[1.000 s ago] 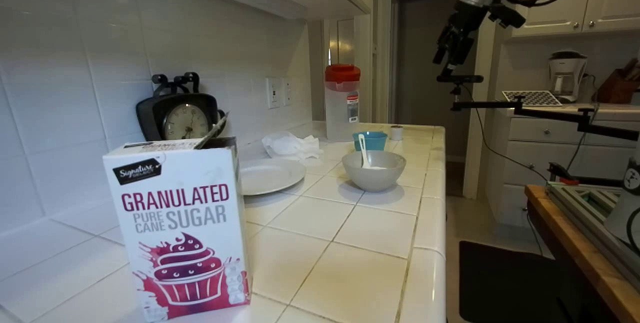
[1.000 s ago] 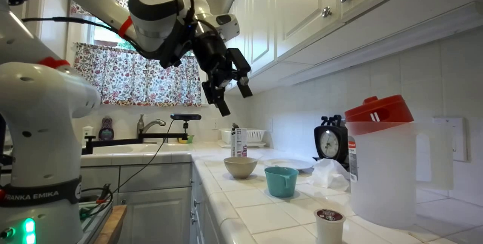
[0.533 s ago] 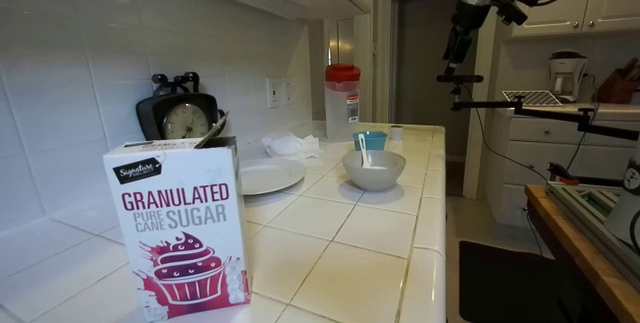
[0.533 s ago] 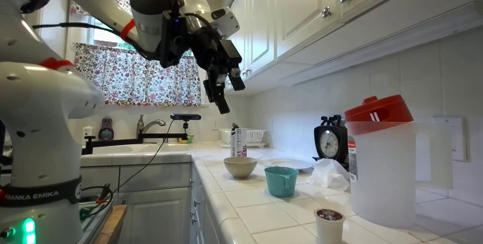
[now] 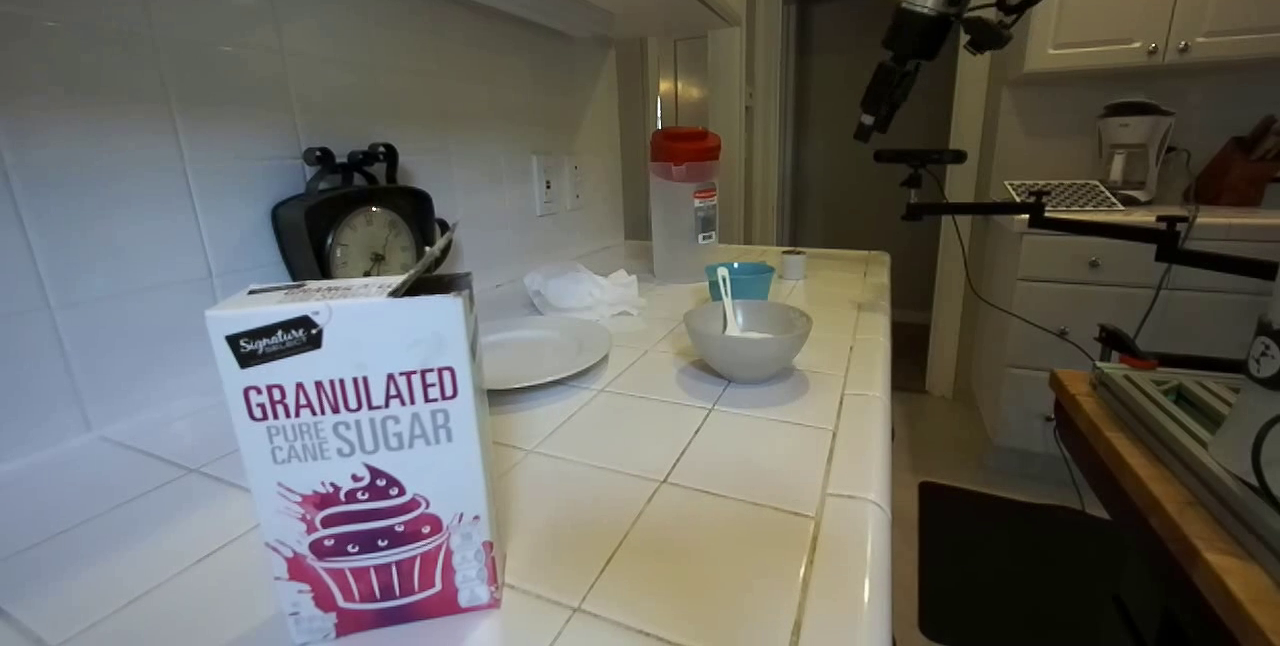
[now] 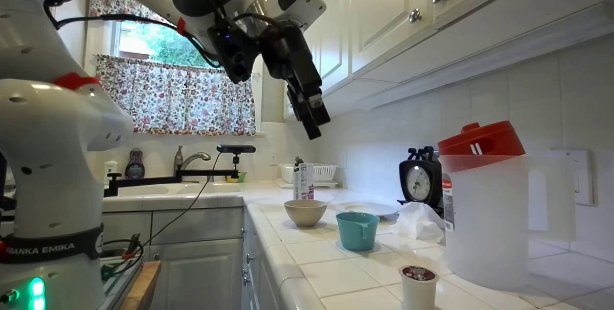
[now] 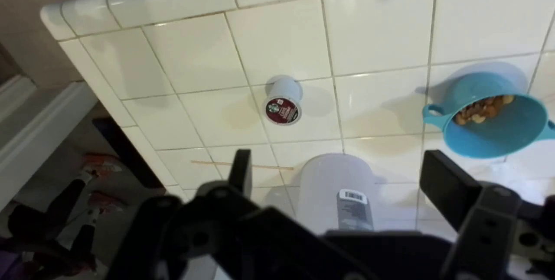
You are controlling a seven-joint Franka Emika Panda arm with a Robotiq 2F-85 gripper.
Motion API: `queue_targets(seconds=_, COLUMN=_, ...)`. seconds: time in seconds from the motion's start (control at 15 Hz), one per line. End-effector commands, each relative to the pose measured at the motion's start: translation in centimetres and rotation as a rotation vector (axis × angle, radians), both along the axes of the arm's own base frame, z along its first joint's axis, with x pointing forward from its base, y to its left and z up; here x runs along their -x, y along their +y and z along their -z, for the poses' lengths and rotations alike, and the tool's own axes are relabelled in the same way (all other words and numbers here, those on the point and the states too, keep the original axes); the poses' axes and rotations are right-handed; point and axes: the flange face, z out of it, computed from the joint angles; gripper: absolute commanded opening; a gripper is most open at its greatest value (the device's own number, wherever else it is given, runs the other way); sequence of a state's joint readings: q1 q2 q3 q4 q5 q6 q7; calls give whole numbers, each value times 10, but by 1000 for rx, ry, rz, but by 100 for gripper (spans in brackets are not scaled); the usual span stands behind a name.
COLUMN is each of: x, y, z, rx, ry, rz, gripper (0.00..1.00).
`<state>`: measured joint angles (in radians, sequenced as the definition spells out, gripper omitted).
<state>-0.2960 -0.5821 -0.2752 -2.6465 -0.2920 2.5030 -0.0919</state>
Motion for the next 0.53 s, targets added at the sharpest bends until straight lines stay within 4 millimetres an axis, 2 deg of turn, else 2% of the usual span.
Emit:
queue_targets(seconds=0.0, x=-17, y=-45, z=-3, rx=-142, ry=-119, rz=33, gripper=100)
queue_targets(seconds=0.2, x=-27, y=-62, z=-14, rx=-246, ry=-251, rz=0, gripper=100)
queue_targets(seconds=0.47, x=-52, y=-53, z=-32, rx=-408, ry=-385, rz=-90, gripper=100)
